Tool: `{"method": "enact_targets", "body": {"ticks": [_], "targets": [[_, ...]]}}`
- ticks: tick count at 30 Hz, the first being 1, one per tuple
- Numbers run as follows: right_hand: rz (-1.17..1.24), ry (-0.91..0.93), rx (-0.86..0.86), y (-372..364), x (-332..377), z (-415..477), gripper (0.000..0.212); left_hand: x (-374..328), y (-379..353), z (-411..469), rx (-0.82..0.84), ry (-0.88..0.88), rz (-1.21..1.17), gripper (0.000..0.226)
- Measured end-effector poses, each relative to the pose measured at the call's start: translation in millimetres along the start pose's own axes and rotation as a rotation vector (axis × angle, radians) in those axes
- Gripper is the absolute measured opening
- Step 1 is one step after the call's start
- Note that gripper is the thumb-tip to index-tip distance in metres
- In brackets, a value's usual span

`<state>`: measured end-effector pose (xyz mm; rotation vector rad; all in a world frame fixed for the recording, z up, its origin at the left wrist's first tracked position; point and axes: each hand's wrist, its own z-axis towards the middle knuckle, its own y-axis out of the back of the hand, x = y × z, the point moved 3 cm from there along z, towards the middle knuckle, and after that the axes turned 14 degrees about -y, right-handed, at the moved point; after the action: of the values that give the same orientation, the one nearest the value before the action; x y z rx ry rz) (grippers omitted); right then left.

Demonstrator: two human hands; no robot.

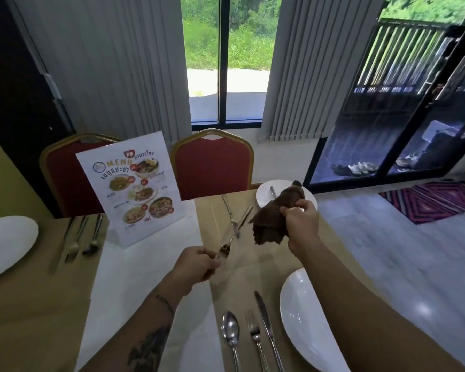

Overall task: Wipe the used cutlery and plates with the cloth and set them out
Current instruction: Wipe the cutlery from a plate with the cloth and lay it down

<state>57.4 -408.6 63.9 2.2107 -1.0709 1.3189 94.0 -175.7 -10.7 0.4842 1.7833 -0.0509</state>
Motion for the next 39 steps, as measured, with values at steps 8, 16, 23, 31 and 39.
{"method": "enact_targets", "body": {"ticks": [8,16,23,31,39], "targets": [[-0.138,0.003,0.075,7,13,42,0.027,35,-20,42,-0.170,0.165,-0.324,0.015],[-0.319,-0.037,0.155,14,-16,68,0.024,43,-52,77,-0.277,0.273,-0.391,0.013],[-0.497,-0.010,0.217,19,-34,88,0.023,49,-62,114,-0.350,0.325,-0.248,0.028],[-0.601,-0.034,0.256,19,-48,100,0.023,47,-54,150,-0.381,0.260,-0.011,0.036],[-0.594,-0.062,0.251,25,-54,104,0.025,30,-53,170,-0.410,0.188,0.116,0.022]]}}
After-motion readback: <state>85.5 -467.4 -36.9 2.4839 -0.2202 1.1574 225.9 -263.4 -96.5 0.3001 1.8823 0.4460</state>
